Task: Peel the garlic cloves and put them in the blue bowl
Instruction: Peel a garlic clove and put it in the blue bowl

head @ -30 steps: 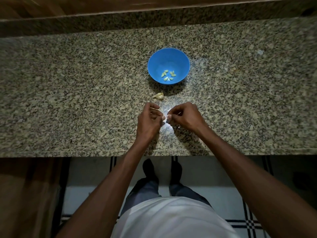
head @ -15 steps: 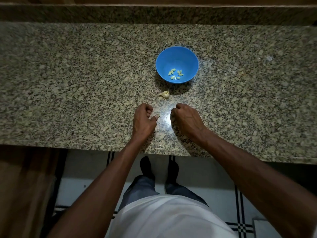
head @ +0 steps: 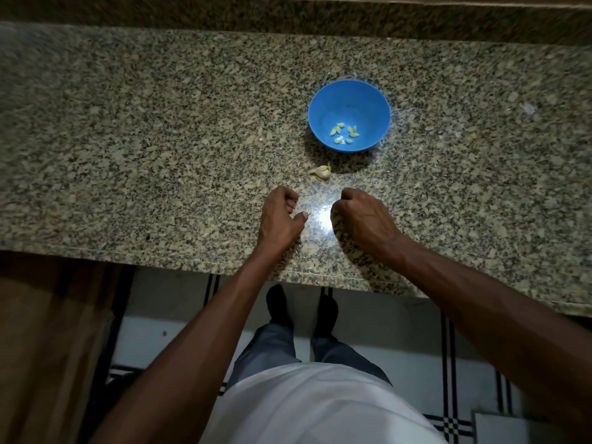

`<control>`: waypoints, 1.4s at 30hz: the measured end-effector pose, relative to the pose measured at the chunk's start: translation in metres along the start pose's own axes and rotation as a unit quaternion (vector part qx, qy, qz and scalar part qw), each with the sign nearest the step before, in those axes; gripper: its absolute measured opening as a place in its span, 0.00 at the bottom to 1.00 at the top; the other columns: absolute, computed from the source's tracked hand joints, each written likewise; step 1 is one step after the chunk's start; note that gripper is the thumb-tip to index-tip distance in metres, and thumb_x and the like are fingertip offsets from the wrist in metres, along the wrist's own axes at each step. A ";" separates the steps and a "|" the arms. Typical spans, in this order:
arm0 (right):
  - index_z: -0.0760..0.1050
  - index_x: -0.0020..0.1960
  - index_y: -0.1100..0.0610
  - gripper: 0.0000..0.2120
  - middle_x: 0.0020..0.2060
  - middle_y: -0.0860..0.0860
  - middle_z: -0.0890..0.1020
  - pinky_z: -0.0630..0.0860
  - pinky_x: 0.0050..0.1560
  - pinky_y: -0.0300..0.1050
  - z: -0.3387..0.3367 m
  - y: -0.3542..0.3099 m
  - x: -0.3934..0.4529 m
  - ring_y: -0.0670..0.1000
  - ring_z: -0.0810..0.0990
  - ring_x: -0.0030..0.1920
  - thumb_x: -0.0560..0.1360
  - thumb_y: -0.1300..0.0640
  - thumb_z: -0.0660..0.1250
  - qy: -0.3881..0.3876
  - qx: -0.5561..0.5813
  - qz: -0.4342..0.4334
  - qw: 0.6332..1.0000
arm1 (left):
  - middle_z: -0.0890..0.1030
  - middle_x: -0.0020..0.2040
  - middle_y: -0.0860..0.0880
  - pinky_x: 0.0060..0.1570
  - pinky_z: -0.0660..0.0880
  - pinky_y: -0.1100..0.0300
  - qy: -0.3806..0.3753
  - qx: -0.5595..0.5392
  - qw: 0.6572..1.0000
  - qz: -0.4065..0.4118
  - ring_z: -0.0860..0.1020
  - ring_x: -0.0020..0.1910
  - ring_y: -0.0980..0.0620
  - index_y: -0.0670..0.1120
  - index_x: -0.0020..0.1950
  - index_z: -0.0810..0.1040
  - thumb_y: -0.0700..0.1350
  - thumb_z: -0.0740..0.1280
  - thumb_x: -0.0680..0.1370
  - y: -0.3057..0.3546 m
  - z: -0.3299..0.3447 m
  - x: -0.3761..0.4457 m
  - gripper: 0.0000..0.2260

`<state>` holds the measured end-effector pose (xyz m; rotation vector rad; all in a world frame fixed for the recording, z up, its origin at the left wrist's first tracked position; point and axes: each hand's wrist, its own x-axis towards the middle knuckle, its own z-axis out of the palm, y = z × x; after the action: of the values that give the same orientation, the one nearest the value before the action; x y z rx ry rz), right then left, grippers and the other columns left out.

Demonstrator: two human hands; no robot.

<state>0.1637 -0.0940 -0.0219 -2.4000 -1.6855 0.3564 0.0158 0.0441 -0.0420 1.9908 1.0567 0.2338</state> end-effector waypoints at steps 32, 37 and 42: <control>0.87 0.52 0.64 0.09 0.39 0.60 0.88 0.86 0.43 0.55 -0.016 0.006 -0.012 0.61 0.88 0.40 0.77 0.58 0.77 0.033 0.548 0.254 0.796 | 0.88 0.46 0.52 0.50 0.85 0.52 -0.024 -0.117 0.992 0.045 0.86 0.45 0.57 0.46 0.52 0.89 0.41 0.76 0.77 0.045 0.013 -0.011 0.05; 0.88 0.50 0.59 0.08 0.38 0.52 0.88 0.86 0.38 0.48 -0.008 0.001 0.000 0.47 0.87 0.36 0.76 0.55 0.78 0.104 0.416 0.255 0.867 | 0.88 0.41 0.53 0.41 0.82 0.64 0.007 -0.153 0.988 -0.003 0.86 0.41 0.60 0.44 0.50 0.90 0.44 0.80 0.75 0.060 0.016 -0.012 0.06; 0.89 0.48 0.56 0.05 0.39 0.49 0.89 0.85 0.41 0.47 -0.003 -0.008 0.005 0.42 0.86 0.36 0.77 0.60 0.74 0.142 0.365 0.224 0.893 | 0.88 0.42 0.43 0.48 0.85 0.53 -0.039 -0.272 0.947 -0.164 0.88 0.45 0.44 0.40 0.49 0.88 0.37 0.78 0.75 0.062 0.010 0.000 0.04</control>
<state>0.1587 -0.0868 -0.0167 -2.0734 -0.6706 0.5486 0.0576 0.0205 -0.0022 1.3018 1.1090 0.2336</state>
